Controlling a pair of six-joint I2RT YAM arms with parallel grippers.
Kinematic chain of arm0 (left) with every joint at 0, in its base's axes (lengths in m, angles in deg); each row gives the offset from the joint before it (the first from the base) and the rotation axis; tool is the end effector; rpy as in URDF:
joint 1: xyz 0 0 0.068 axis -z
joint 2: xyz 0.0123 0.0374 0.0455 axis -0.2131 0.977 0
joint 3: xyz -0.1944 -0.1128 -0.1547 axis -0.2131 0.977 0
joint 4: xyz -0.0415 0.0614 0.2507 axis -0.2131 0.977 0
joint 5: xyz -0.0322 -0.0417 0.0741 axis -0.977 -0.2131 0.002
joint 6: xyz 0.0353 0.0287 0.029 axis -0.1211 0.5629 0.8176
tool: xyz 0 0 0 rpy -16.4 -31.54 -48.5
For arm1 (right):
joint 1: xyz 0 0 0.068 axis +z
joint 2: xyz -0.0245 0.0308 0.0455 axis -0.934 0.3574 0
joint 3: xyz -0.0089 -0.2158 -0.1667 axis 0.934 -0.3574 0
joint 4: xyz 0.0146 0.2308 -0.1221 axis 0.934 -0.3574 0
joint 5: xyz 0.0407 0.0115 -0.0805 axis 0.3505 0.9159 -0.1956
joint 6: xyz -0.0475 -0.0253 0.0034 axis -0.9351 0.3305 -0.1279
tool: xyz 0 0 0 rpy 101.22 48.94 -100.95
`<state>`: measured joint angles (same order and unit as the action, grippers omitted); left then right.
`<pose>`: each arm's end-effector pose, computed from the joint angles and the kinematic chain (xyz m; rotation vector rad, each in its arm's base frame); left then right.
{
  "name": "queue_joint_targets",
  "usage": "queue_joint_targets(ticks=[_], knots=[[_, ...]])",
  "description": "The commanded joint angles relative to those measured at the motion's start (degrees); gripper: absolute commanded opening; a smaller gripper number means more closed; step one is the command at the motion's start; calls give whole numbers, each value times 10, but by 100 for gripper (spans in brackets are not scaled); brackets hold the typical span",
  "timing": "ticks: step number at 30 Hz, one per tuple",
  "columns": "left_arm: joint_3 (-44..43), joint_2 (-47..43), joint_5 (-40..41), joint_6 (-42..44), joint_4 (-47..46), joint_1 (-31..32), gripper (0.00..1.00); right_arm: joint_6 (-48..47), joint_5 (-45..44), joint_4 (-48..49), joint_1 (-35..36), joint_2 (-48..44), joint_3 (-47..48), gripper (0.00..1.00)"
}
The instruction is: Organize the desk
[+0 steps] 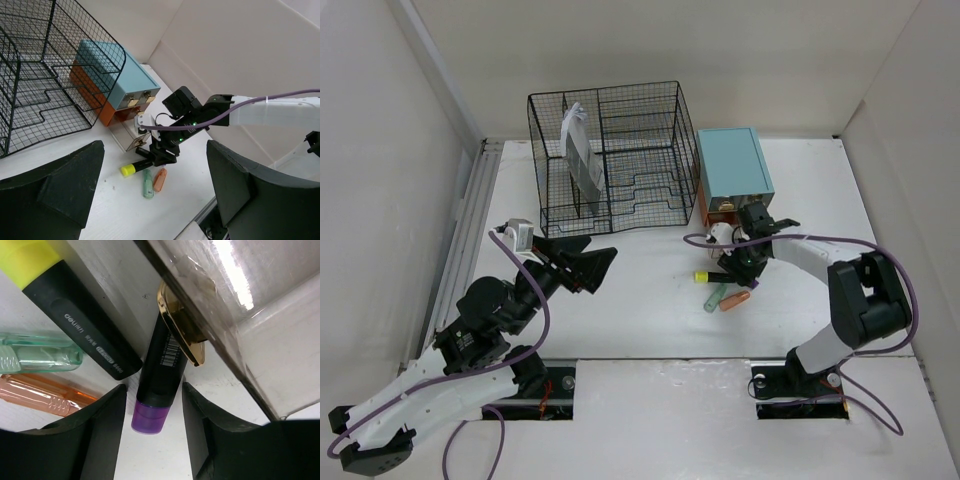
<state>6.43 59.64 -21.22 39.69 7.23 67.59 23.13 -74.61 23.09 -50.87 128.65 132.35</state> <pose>0.0643 -0.0776 0.3777 0.1291 1.3588 -1.0493 0.2599 0.0906 0.1646 -1.3596 2.5041 0.1281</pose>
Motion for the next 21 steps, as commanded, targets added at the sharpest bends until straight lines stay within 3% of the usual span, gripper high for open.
queue_joint_targets(ticks=[1,3,9,21], knots=[[-1,-7,-4,7,-24,3,81,-4,-17,23,-4,4,-8,54],[-1,-7,-4,7,-24,3,81,-4,-25,28,-4,4,-14,54],[-1,-7,-4,7,-24,3,81,-9,-32,28,-4,-11,-20,18],[-6,-1,-14,7,-24,3,81,-63,98,-119,25,-140,78,13]])
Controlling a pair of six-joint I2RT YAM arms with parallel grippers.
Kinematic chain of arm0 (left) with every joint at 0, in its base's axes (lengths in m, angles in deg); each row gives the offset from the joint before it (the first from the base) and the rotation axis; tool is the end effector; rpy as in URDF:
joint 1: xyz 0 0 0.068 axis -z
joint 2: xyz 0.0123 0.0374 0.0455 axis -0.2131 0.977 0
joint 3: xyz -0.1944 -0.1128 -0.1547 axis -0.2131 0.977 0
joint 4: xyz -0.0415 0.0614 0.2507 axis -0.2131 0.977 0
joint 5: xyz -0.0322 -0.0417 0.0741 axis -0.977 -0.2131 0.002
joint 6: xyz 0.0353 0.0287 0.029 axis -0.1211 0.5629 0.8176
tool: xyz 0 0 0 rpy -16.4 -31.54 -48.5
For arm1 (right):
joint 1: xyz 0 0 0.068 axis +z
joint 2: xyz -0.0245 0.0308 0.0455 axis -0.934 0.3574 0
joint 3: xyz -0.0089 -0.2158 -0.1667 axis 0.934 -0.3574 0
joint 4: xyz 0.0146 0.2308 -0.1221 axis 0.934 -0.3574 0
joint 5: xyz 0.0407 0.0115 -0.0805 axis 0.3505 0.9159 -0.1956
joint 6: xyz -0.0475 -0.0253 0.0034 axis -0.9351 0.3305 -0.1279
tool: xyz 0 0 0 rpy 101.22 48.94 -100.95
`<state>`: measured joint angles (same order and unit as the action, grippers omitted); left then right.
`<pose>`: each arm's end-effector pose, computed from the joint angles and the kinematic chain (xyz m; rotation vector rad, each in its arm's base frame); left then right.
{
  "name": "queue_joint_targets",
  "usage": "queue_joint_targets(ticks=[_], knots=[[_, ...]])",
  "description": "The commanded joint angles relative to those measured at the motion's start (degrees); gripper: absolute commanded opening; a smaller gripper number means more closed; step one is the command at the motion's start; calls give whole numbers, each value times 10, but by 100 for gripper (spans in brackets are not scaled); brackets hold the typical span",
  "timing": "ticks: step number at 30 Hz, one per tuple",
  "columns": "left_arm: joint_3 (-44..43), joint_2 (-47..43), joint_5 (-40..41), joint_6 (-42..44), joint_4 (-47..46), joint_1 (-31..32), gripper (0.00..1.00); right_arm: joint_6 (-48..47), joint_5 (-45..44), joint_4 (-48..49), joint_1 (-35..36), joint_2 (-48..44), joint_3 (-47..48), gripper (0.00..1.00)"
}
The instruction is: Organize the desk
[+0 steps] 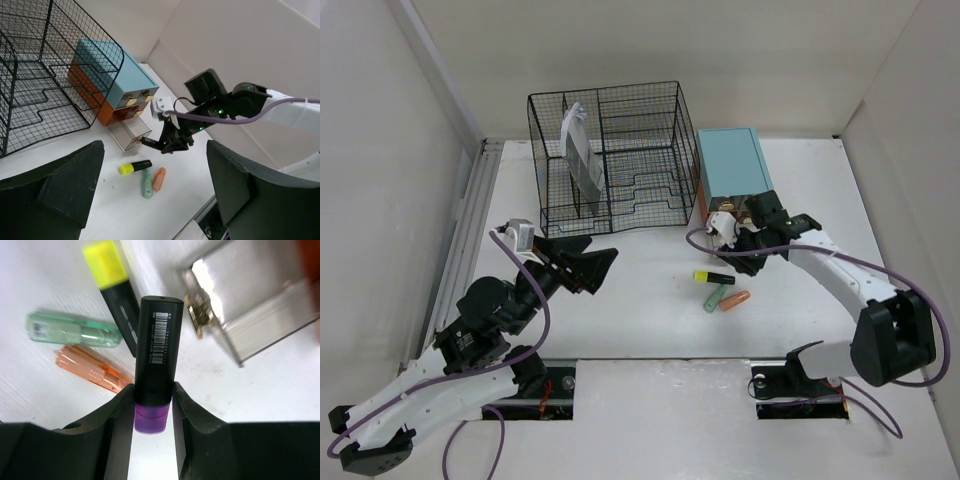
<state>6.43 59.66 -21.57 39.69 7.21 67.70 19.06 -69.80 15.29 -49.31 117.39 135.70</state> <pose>0.0641 -0.0779 0.3777 0.1360 1.3585 -1.0549 0.2378 0.0938 0.2248 -1.4388 2.2995 0.1942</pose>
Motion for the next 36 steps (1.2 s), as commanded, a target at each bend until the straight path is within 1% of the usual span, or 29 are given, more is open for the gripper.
queue_joint_targets(ticks=[1,3,6,7,8,12,15,16,17,21,24,28,29,30,32,33,36], knots=[[-6,4,-11,7,-24,2,81,-22,56,-41,9,-27,52,13],[-6,4,-11,7,-24,2,81,-14,50,-33,14,-33,71,13],[-6,17,-16,7,-29,2,81,26,2,19,14,-18,83,13],[-6,17,-16,7,-29,2,81,36,-21,34,14,-4,90,13],[-6,23,-16,7,-29,2,81,43,-29,56,14,6,95,13],[-1,36,-22,1,-34,2,82,80,-59,92,14,67,131,13],[5,49,-27,-4,-34,2,82,91,-72,98,14,111,174,13],[5,49,-27,-4,-34,2,82,96,-72,98,14,119,174,13],[5,49,-27,-4,-34,2,82,96,-79,98,14,137,191,12],[5,49,-27,-4,-34,2,82,115,-118,111,14,163,215,11],[5,44,-22,-4,-34,2,82,121,-124,111,14,169,221,11],[5,44,-22,-4,-29,2,82,121,-111,111,8,169,214,24],[5,44,-22,-4,-29,2,82,121,-111,106,8,169,214,36],[5,44,-22,-4,-29,2,82,121,-111,106,8,169,208,43],[5,44,-22,-4,-29,2,82,121,-105,106,3,157,208,49],[5,44,-22,-4,-29,2,82,116,-100,106,3,157,208,54],[5,44,-22,-4,-29,2,82,116,-86,93,-2,134,202,56]])
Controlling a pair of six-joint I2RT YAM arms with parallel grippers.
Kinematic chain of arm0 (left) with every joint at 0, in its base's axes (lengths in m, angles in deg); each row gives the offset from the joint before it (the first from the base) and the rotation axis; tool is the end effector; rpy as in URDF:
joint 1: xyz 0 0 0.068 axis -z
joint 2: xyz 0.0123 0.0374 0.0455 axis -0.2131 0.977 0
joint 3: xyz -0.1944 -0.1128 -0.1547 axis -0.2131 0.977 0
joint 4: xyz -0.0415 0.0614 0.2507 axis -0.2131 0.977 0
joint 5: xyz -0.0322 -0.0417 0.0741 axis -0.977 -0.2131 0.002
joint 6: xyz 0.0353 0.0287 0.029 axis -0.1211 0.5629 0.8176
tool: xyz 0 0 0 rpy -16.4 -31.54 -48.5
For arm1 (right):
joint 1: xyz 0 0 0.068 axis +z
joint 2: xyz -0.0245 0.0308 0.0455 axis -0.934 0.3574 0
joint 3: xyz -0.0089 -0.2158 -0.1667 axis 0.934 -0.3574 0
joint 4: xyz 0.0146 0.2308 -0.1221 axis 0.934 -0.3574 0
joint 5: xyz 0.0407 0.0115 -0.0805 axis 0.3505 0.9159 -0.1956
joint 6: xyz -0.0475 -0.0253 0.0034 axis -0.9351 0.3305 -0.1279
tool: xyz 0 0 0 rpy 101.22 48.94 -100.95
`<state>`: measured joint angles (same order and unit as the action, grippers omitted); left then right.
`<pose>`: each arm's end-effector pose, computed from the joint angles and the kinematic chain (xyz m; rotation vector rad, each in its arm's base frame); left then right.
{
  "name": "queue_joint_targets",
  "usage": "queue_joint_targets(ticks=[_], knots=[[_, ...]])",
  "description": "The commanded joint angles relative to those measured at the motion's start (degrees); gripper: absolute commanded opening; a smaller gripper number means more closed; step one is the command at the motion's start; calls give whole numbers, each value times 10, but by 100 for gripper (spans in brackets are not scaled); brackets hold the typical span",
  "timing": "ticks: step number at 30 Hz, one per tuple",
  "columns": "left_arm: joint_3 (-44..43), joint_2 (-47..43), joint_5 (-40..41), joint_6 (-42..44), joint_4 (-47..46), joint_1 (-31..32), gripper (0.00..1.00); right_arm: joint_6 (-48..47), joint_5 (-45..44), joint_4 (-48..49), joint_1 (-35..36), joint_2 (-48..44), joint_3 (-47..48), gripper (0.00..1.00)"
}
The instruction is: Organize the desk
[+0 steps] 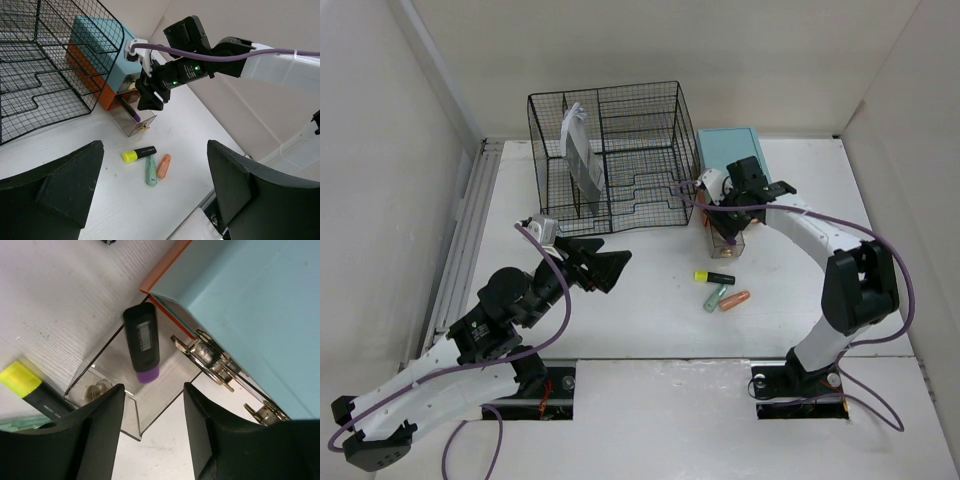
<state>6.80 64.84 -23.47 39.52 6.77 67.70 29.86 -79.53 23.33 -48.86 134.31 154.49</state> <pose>0.0770 -0.0987 0.3680 0.1918 1.4427 -1.0397 0.3293 0.1232 0.2453 -1.1310 2.3156 -0.0032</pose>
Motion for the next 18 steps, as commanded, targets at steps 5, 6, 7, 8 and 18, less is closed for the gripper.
queue_joint_targets(ticks=[5,6,7,8,18], knots=[[1,-8,-3,-2,-25,2,82,-33,81,-21,-7,-80,9,56],[1,-8,-3,-2,-25,2,82,-49,133,-34,-7,-101,9,56],[1,-8,-3,-2,-19,2,82,-73,160,-67,-7,-109,3,54],[1,-8,3,-2,-19,2,82,-118,179,-82,-7,-118,-3,53],[1,-13,3,-2,-19,2,82,-158,157,-49,115,-135,-152,45]])
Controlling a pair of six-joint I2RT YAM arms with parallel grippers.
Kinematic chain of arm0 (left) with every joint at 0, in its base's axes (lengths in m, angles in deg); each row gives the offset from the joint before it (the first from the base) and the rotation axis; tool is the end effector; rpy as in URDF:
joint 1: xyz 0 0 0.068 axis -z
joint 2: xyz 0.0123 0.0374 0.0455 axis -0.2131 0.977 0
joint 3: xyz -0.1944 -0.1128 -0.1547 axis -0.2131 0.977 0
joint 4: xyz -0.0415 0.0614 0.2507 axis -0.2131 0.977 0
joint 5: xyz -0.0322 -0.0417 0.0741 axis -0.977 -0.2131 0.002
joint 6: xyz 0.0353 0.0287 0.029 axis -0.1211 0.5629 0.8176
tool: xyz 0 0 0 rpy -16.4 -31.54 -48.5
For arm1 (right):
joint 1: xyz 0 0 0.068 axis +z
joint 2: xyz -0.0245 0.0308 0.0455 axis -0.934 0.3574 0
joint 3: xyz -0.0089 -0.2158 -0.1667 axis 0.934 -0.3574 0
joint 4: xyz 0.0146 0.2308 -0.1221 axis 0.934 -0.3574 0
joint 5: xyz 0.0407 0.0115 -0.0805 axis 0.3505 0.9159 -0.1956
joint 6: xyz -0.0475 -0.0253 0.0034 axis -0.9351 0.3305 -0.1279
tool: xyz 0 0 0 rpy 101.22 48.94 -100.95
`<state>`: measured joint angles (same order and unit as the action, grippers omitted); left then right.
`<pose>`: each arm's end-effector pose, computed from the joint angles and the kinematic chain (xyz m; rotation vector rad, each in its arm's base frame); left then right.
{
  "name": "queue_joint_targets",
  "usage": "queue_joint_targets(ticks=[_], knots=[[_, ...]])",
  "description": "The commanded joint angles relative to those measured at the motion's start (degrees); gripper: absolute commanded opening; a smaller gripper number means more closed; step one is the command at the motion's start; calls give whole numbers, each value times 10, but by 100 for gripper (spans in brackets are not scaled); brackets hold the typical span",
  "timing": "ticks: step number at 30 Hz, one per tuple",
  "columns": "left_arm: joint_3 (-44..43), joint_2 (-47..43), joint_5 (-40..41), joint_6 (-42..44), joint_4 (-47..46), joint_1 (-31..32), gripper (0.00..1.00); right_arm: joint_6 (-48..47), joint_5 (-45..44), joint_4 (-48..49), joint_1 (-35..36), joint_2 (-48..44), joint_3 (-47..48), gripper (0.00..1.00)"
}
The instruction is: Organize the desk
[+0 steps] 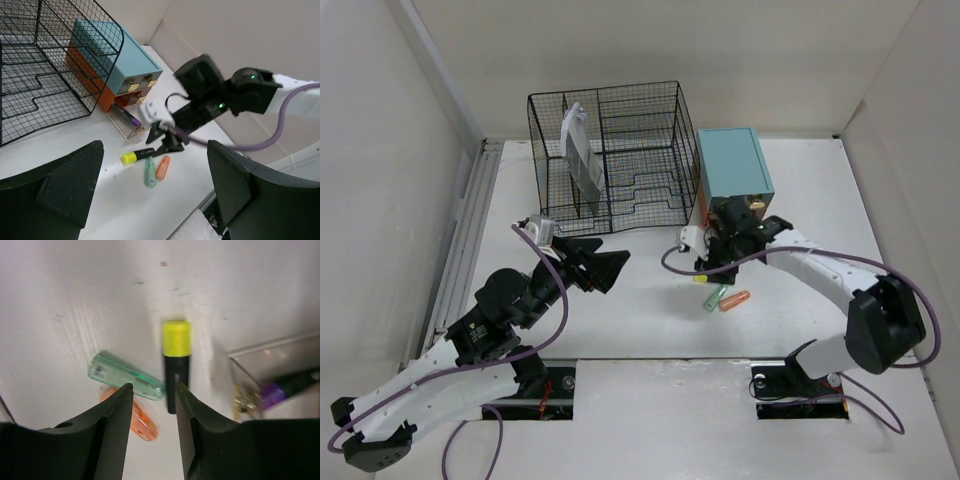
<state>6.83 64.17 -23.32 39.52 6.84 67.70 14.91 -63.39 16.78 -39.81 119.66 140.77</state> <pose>0.0754 -0.0963 0.3689 0.1863 1.4333 -1.0424 0.2339 0.1444 0.2433 -1.6785 2.0087 0.3461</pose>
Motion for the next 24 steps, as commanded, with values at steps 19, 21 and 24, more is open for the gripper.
queue_joint_targets(ticks=[19,21,24], knots=[[1,-22,6,-7,-15,2,82,64,-113,107,50,150,-11,51],[1,-22,6,-7,-9,2,82,64,-113,107,50,150,-11,51],[1,-22,6,-7,-9,2,82,64,-113,102,50,156,-11,41]])
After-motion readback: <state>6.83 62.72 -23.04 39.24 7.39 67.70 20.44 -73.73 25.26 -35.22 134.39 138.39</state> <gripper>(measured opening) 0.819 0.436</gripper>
